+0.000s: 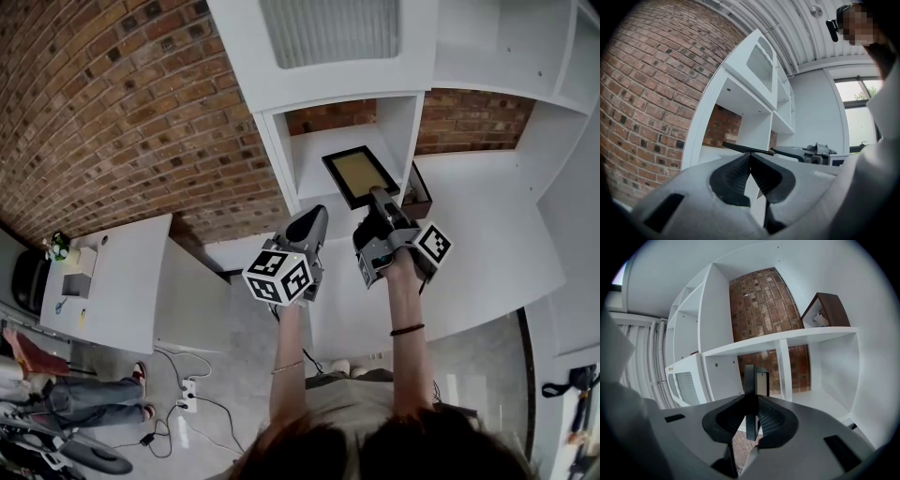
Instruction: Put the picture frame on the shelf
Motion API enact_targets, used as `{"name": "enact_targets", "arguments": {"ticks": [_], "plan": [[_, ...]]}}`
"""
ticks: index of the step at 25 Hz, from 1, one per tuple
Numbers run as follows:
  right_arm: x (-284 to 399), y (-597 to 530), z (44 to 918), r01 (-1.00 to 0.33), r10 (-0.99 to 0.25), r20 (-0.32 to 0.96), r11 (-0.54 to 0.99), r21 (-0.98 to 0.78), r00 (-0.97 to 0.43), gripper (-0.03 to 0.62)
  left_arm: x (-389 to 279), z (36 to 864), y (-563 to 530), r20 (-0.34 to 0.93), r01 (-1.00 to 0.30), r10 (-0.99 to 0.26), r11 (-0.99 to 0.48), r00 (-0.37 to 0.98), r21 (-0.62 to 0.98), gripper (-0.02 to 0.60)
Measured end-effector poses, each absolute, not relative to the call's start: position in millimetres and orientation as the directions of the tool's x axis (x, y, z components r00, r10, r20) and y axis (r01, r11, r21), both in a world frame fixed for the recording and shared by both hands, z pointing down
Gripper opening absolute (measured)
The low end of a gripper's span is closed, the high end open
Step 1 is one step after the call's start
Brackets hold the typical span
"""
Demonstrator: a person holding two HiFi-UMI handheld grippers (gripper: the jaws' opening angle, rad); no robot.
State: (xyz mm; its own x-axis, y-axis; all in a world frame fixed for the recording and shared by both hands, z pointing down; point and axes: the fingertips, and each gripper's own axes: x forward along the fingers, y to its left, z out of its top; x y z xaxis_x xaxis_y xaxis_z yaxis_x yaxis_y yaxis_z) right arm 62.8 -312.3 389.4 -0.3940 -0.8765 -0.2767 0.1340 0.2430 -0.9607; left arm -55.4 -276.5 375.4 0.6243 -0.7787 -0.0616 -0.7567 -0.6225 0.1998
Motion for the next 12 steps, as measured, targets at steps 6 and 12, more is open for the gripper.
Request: {"name": "enact_targets", "arguments": {"ticks": [6, 12], "plan": [[57.4, -324.9, 391.4, 0.127, -0.875, -0.272, 0.241, -0.962, -0.401, 0.072, -57.5, 376.7, -288.9, -0.061, -0.753, -0.776, -0.625, 0.628, 0.205, 0.011], [54.7, -338.4, 395.7, 0.117, -0.877, -0.261, 0.233, -0.965, -0.404, 0.072, -57.9, 382.2, -299.6, -0.051, -0.748, -0.772, -0.628, 0.634, 0.212, 0.011]]}}
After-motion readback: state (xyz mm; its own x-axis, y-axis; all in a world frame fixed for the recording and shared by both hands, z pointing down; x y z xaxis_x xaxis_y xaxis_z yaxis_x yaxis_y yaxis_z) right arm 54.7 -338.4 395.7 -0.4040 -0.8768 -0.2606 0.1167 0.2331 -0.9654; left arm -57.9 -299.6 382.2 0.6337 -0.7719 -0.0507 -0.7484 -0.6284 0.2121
